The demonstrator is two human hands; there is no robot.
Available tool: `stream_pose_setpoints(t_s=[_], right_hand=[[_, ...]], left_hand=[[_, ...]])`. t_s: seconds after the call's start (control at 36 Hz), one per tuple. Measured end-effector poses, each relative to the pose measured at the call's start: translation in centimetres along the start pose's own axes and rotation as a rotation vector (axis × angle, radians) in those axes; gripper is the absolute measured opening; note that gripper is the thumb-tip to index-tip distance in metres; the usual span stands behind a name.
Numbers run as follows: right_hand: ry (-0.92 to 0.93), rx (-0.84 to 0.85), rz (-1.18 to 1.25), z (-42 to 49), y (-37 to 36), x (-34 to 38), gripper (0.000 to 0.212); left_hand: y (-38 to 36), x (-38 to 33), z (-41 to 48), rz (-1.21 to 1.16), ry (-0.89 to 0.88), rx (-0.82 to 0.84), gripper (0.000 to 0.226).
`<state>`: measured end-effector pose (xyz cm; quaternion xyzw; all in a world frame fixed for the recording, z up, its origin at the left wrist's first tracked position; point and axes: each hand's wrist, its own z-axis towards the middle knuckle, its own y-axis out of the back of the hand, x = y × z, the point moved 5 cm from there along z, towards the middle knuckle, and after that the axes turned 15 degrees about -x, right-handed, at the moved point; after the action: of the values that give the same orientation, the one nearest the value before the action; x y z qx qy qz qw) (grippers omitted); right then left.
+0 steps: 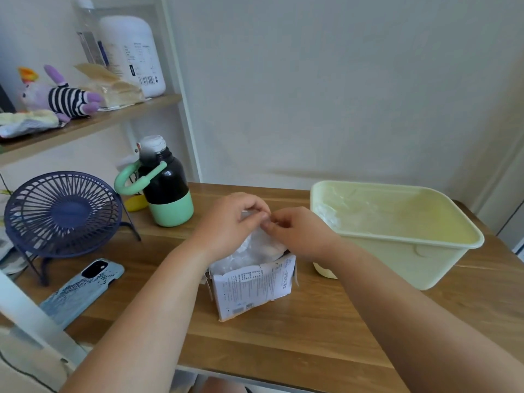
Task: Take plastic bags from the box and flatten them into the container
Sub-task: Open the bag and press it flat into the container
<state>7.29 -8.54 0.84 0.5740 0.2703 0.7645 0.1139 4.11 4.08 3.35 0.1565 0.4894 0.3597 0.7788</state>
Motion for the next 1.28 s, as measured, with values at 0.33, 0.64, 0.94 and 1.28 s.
stream_pose_setpoints(t_s=[0.33, 0.64, 0.94, 1.28], right_hand=[[-0.426, -0.071, 0.543, 0.7, 0.9, -0.9, 0.013], [-0.135, -0.763, 0.651, 1.0, 8.4, 0.5, 0.026], [0.014, -0.292, 0.611, -0.7, 9.7, 1.9, 0.038], [-0.429, -0.040, 0.799, -1.9, 12.1, -2.8, 0.082]], left_hand=[[0.2, 1.7, -1.1, -0.104, 0.332, 0.033, 0.052], [0.2, -1.1, -0.5, -0.089, 0.220, -0.002, 0.077], [-3.8, -5.9, 1.6, -0.571, 0.229, 0.066, 0.025], [-6.4, -9.2, 2.6, -1.052, 0.410, 0.173, 0.010]])
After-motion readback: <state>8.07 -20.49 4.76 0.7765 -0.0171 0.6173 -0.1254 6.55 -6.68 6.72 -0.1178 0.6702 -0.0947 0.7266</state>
